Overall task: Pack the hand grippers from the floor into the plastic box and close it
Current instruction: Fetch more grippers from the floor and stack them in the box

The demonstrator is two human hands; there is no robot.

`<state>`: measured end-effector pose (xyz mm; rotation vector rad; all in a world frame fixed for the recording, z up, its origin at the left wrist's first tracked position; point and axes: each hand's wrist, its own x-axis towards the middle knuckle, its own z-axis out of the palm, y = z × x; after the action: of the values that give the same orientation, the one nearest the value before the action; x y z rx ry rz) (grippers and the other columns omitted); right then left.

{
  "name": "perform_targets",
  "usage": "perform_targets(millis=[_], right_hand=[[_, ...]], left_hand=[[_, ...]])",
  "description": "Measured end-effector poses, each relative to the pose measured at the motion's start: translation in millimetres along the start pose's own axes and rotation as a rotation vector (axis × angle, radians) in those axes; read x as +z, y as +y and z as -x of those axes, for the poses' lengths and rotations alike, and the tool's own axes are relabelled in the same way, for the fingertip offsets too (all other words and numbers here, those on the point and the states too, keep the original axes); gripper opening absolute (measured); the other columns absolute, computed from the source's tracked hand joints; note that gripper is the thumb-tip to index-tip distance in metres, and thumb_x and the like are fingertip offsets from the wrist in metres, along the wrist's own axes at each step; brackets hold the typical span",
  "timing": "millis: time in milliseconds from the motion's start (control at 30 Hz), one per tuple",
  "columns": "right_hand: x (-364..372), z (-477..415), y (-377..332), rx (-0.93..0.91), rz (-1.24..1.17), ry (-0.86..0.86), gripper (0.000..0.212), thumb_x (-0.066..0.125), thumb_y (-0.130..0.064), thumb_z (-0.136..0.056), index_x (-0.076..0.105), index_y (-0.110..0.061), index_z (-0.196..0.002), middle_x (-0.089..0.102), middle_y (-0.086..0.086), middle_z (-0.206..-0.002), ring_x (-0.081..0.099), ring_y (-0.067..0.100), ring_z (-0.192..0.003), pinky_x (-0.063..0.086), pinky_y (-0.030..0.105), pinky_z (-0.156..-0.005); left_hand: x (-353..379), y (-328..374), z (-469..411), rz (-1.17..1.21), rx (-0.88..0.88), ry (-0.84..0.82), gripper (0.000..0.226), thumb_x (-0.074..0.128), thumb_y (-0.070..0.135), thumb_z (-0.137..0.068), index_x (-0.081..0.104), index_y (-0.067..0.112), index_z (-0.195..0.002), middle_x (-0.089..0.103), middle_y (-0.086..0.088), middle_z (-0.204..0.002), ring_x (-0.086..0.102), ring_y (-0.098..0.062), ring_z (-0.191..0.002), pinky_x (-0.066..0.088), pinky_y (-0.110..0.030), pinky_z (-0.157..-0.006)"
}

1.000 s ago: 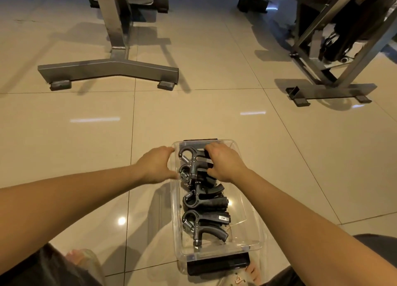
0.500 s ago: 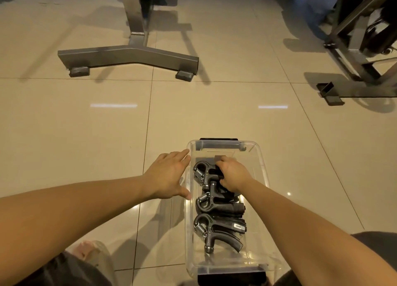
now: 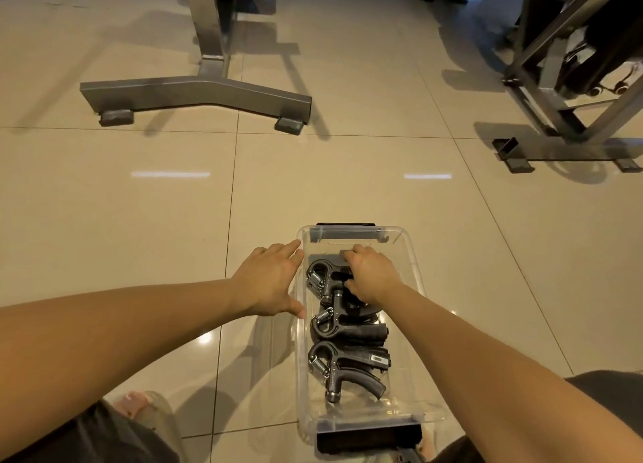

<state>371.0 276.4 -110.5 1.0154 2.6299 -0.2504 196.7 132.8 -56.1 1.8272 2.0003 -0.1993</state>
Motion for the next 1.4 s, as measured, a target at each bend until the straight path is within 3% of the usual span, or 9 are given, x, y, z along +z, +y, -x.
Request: perform_targets(millis=[133, 300, 500, 600, 700, 867, 1100, 1233, 1400], right_hand=[[-44, 15, -16, 0.031, -0.093, 0.072, 0.039, 0.063, -0.022, -0.092, 0.059, -0.014, -0.131, 0.059, 0.007, -0.129, 0.057, 0.029, -0.117, 0.049, 0.038, -0.088], [-102, 50, -44, 0.041, -0.161, 0.134, 0.041, 0.067, -0.026, -0.087, 0.062, -0.014, -0.126, 0.059, 0.006, -0.122, 0.062, 0.028, -0.105, 0.046, 0.033, -0.077], [-161, 90, -113, -0.011, -0.193, 0.228, 0.049, 0.073, -0.034, -0.087, 0.061, -0.014, -0.130, 0.055, 0.005, -0.129, 0.062, 0.025, -0.102, 0.049, 0.035, -0.082], [-178, 103, -171, -0.063, -0.253, 0.257, 0.049, 0.077, -0.030, -0.084, 0.063, -0.014, -0.128, 0.057, 0.007, -0.132, 0.064, 0.026, -0.099, 0.055, 0.041, -0.083], [-183, 117, -233, -0.111, -0.264, 0.287, 0.051, 0.079, -0.032, -0.084, 0.062, -0.016, -0.129, 0.058, 0.006, -0.136, 0.063, 0.025, -0.107, 0.055, 0.040, -0.089], [-177, 135, -325, -0.230, -0.322, 0.335, 0.050, 0.078, -0.033, -0.085, 0.061, -0.018, -0.129, 0.058, 0.004, -0.134, 0.062, 0.023, -0.110, 0.054, 0.038, -0.092], [-179, 126, -485, -0.435, -0.372, 0.281, 0.050, 0.077, -0.030, -0.086, 0.062, -0.013, -0.131, 0.061, 0.007, -0.132, 0.062, 0.024, -0.110, 0.053, 0.038, -0.092], [-172, 111, -584, -0.556, -0.330, 0.223, 0.049, 0.076, -0.033, -0.085, 0.063, -0.014, -0.129, 0.062, 0.006, -0.130, 0.063, 0.024, -0.108, 0.053, 0.039, -0.092], [-164, 73, -710, -0.640, -0.202, 0.095, 0.046, 0.073, -0.029, -0.089, 0.062, -0.010, -0.130, 0.063, 0.008, -0.129, 0.060, 0.026, -0.115, 0.051, 0.038, -0.093]], left_hand=[[-14, 4, 9, 0.011, 0.000, 0.049, 0.108, 0.071, 0.072, -0.072, 0.028, 0.018, -0.156, 0.020, -0.007, -0.166, 0.028, -0.028, -0.147, 0.030, -0.045, -0.117], [-47, -5, 42, 0.033, -0.062, 0.158, 0.094, 0.073, 0.067, -0.075, 0.041, 0.020, -0.150, 0.034, -0.005, -0.160, 0.040, -0.026, -0.140, 0.039, -0.041, -0.110], [-72, -52, 124, 0.145, -0.190, 0.213, 0.074, 0.078, 0.059, -0.075, 0.057, 0.021, -0.135, 0.050, 0.001, -0.143, 0.052, -0.022, -0.124, 0.050, -0.038, -0.097], [-75, -79, 175, 0.276, -0.262, 0.272, 0.070, 0.082, 0.052, -0.076, 0.059, 0.017, -0.133, 0.054, -0.002, -0.139, 0.057, -0.023, -0.118, 0.049, -0.032, -0.090], [-76, -99, 229, 0.380, -0.322, 0.314, 0.067, 0.083, 0.045, -0.078, 0.059, 0.015, -0.133, 0.054, -0.004, -0.140, 0.057, -0.024, -0.119, 0.045, -0.029, -0.084], [-75, -146, 330, 0.349, -0.427, 0.325, 0.063, 0.083, 0.045, -0.078, 0.060, 0.017, -0.130, 0.054, -0.003, -0.138, 0.055, -0.022, -0.115, 0.044, -0.030, -0.081], [-67, -240, 465, 0.287, -0.669, 0.323, 0.064, 0.081, 0.048, -0.079, 0.061, 0.016, -0.130, 0.058, -0.003, -0.135, 0.057, -0.023, -0.113, 0.048, -0.033, -0.087], [-30, -302, 538, 0.319, -0.833, 0.412, 0.062, 0.081, 0.046, -0.079, 0.061, 0.016, -0.129, 0.060, -0.006, -0.133, 0.056, -0.020, -0.099, 0.044, -0.029, -0.074], [29, -386, 629, 0.410, -1.036, 0.443, 0.061, 0.081, 0.052, -0.076, 0.062, 0.021, -0.124, 0.061, -0.002, -0.126, 0.059, -0.021, -0.102, 0.053, -0.036, -0.079]])
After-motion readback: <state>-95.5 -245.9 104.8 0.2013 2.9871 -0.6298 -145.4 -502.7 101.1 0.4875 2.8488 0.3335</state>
